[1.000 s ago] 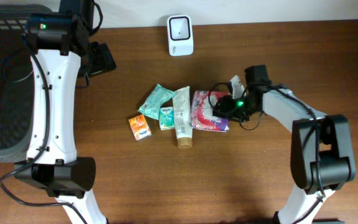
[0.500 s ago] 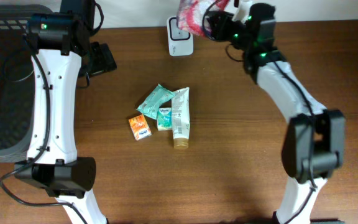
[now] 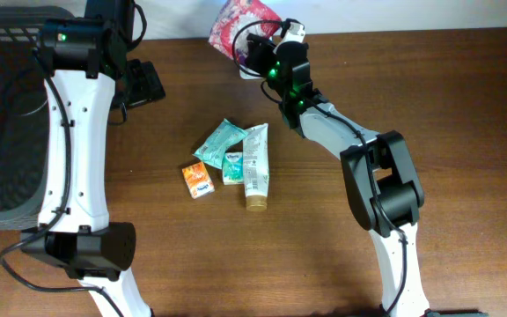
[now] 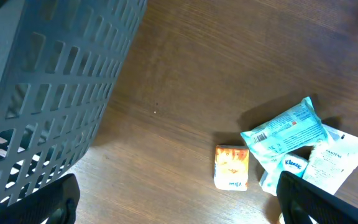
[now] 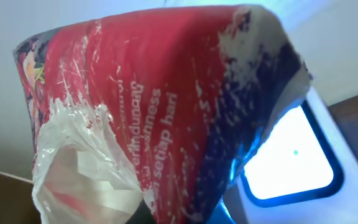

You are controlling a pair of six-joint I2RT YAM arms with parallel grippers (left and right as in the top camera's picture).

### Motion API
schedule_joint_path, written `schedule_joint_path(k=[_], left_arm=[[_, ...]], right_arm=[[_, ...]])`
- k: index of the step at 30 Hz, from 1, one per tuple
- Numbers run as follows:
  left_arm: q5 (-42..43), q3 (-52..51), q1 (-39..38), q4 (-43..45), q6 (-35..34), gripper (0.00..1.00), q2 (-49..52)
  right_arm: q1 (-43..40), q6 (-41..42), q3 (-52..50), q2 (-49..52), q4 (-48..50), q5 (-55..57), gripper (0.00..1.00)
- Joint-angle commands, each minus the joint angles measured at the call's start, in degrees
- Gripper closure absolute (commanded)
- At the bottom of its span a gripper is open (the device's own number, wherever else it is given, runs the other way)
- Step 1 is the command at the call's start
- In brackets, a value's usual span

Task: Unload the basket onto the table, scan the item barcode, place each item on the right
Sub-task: 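Lift the diaper pack with the right gripper and hold it over the scanner, then place the diaper pack at the right table edge with the right gripper, then grasp the Pantene tube with the right gripper and lift it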

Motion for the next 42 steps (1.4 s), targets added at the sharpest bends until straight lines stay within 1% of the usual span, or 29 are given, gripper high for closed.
schedule_joint_path(k=[1,3,4,5,6,8,9,11,12,13,16,19,20,22,23,24,25,27,28,29,30,32,33,34,36,39,40,42], left_arm=[[-0.6,0.6,-0.2,-0.1,-0.1,0.01,-1.6],[-0.6,0.6,-0.2,0.0,-0.1,0.01,-1.6],[-0.6,0.6,-0.2,-0.1,-0.1,0.01,-1.6],[-0.6,0.6,-0.2,0.0,-0.1,0.01,-1.6],[-0.6,0.6,-0.2,0.0,-0.1,0.01,-1.6],[-0.6,0.6,-0.2,0.0,-0.1,0.01,-1.6],[-0.6,0.6,-0.2,0.0,-0.1,0.01,-1.6],[-0.6,0.6,-0.2,-0.1,-0.1,0.01,-1.6],[-0.6,0.6,-0.2,0.0,-0.1,0.01,-1.6],[-0.6,0.6,-0.2,0.0,-0.1,0.01,-1.6],[-0.6,0.6,-0.2,0.0,-0.1,0.01,-1.6],[-0.6,0.6,-0.2,-0.1,-0.1,0.01,-1.6],[-0.6,0.6,-0.2,0.0,-0.1,0.01,-1.6],[-0.6,0.6,-0.2,0.0,-0.1,0.01,-1.6],[-0.6,0.6,-0.2,0.0,-0.1,0.01,-1.6],[-0.6,0.6,-0.2,0.0,-0.1,0.01,-1.6],[-0.6,0.6,-0.2,0.0,-0.1,0.01,-1.6],[-0.6,0.6,-0.2,0.0,-0.1,0.01,-1.6],[-0.6,0.6,-0.2,-0.1,-0.1,0.01,-1.6],[-0.6,0.6,-0.2,0.0,-0.1,0.01,-1.6],[-0.6,0.6,-0.2,0.0,-0.1,0.01,-1.6],[-0.6,0.6,-0.2,-0.1,-0.1,0.01,-1.6],[-0.6,0.6,-0.2,0.0,-0.1,0.01,-1.6],[-0.6,0.6,-0.2,0.0,-0.1,0.01,-1.6],[-0.6,0.6,-0.2,0.0,-0.1,0.01,-1.6],[-0.6,0.6,-0.2,0.0,-0.1,0.01,-1.6],[-0.6,0.6,-0.2,0.0,-0.1,0.01,-1.6],[-0.6,0.6,-0.2,0.0,-0.1,0.01,-1.6]], right_arm=[[-0.7,0.4,1.9,1.1,0.6,2.4,0.93],[-0.8,0.4,1.9,1.1,-0.6,2.4,0.94],[-0.9,0.3,1.9,1.1,-0.7,2.5,0.92],[-1.6,-0.1,1.9,1.1,-0.6,3.2,0.91],[-3.3,-0.2,2.4,1.1,-0.5,2.5,0.92],[-6.2,-0.3,4.0,1.1,-0.5,-2.3,0.96],[-9.5,-1.3,6.4,1.0,-0.5,-9.5,0.96],[-14.8,-1.2,10.1,0.7,-0.8,-18.8,0.96],[-18.3,-1.0,11.0,-0.4,-4.0,-20.9,0.96],[-21.2,-1.0,11.1,-1.7,-9.2,-21.0,0.96],[-32.3,-1.0,11.1,-4.7,-31.8,-21.5,0.96],[-42.7,-1.1,11.1,-4.7,-48.4,-22.3,0.96],[-46.3,-1.1,11.1,-4.7,-52.9,-22.3,0.96],[-50.4,-1.1,11.1,-4.7,-56.2,-22.3,0.96],[-54.1,-1.1,11.1,-4.7,-58.3,-22.4,0.66],[-55.0,-1.1,11.1,-4.7,-58.6,-23.1,0.41],[-55.4,-1.2,11.1,-4.7,-58.6,-24.9,0.25],[-55.6,-2.7,11.1,-5.0,-58.4,-31.4,0.13],[-55.9,-2.8,11.1,-6.0,-59.5,-32.7,0.09],[-56.0,-3.0,11.1,-7.8,-61.3,-32.8,0.08],[-56.4,-5.8,11.1,-11.6,-63.5,-32.6,0.08],[-56.4,-8.8,11.1,-17.4,-67.1,-30.7,0.07],[-56.3,-12.3,11.1,-22.5,-70.5,-30.2,0.05],[-56.2,-14.1,11.1,-25.9,-73.3,-30.3,0.03],[-54.8,-20.9,11.1,-31.1,-81.0,-30.6,0.01],[-48.4,-36.8,10.8,-32.6,-94.8,-30.6,0.01],[-44.9,-40.3,9.4,-32.5,-97.3,-30.6,0.01],[-37.4,-43.6,5.2,-32.4,-97.9,-30.4,0.01]])
